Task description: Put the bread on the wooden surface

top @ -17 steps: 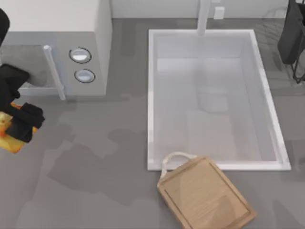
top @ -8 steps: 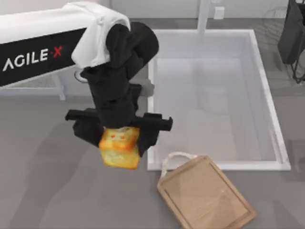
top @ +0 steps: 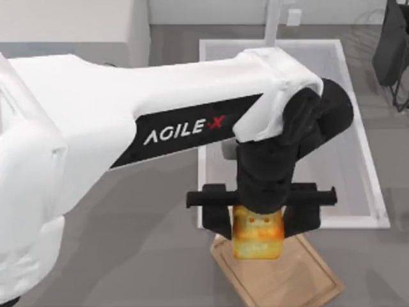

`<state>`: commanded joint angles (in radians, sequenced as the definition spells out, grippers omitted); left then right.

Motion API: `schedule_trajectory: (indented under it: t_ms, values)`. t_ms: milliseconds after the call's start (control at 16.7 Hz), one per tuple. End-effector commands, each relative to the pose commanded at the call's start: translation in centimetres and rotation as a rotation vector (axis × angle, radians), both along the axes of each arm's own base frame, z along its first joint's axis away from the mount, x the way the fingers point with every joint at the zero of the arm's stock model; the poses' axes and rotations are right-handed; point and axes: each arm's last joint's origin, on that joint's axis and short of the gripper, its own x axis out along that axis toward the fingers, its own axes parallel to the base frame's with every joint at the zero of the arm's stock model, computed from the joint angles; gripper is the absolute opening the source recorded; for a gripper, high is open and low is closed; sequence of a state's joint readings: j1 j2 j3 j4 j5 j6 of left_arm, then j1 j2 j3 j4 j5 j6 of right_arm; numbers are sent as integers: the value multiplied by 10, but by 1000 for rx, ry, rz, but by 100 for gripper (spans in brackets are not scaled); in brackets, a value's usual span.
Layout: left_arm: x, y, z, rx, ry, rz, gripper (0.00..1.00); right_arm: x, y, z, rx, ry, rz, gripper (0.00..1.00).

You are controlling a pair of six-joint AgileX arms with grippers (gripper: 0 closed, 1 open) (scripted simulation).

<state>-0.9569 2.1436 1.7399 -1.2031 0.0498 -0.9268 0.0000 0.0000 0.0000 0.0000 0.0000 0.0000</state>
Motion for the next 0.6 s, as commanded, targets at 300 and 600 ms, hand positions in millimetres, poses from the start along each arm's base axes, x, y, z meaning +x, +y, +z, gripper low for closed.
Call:
schedule_trajectory:
  t_ms: [300,600]
  values:
    - [-9,-20,4,1,-62,1,0,0,0,0,0,0,0,100]
    - [-7,-19,3,-1,-60,3,0,0,0,0,0,0,0,100]
